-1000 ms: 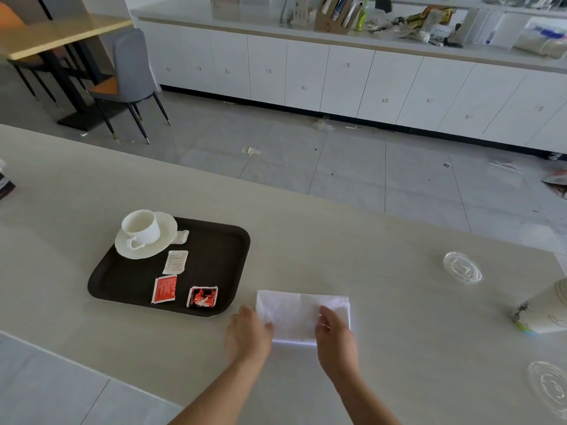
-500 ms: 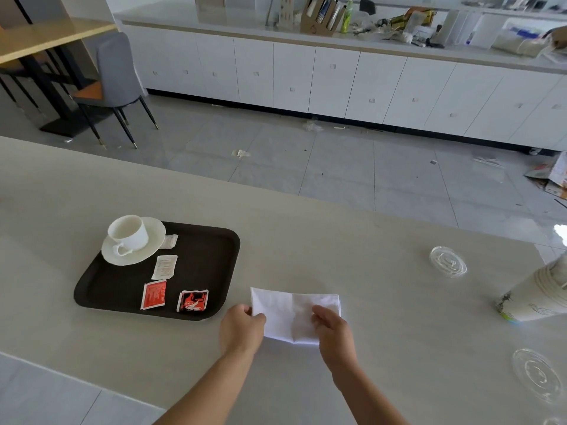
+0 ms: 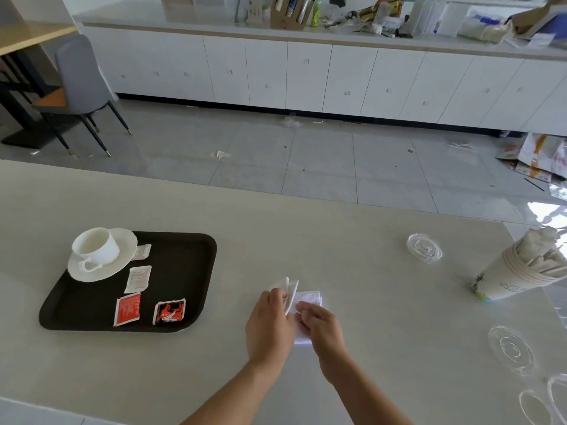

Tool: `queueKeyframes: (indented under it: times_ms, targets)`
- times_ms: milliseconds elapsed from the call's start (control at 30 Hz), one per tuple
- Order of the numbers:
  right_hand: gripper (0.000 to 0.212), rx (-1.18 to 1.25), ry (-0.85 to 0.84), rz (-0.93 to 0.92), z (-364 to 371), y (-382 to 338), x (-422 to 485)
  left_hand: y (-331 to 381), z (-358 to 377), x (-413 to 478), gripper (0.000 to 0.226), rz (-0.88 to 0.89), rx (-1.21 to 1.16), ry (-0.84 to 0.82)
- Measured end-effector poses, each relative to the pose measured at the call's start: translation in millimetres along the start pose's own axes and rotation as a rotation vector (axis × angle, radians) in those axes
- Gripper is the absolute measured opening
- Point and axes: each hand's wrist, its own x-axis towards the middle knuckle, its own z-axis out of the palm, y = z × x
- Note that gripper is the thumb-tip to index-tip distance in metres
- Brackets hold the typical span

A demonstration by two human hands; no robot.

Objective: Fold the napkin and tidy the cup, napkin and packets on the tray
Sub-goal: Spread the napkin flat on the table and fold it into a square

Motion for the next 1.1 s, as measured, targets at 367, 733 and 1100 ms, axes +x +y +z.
queueKeyframes:
  times_ms: [367, 733, 1100]
  targets:
    - [0.025, -0.313, 0.033, -0.173, -22, -34, -6, 1, 21, -16, 0.026, 0.257, 0.026, -0.072]
    - [0.029, -0.773, 0.248, -0.231, -28, -15, 2, -26, 37, -27, 0.029, 0.295, 0.046, -0.114]
    - [0.042, -0.881, 0.251, -0.326, -34, 8, 2, -48, 50, -22, 0.054, 0.501, 0.408, -0.398]
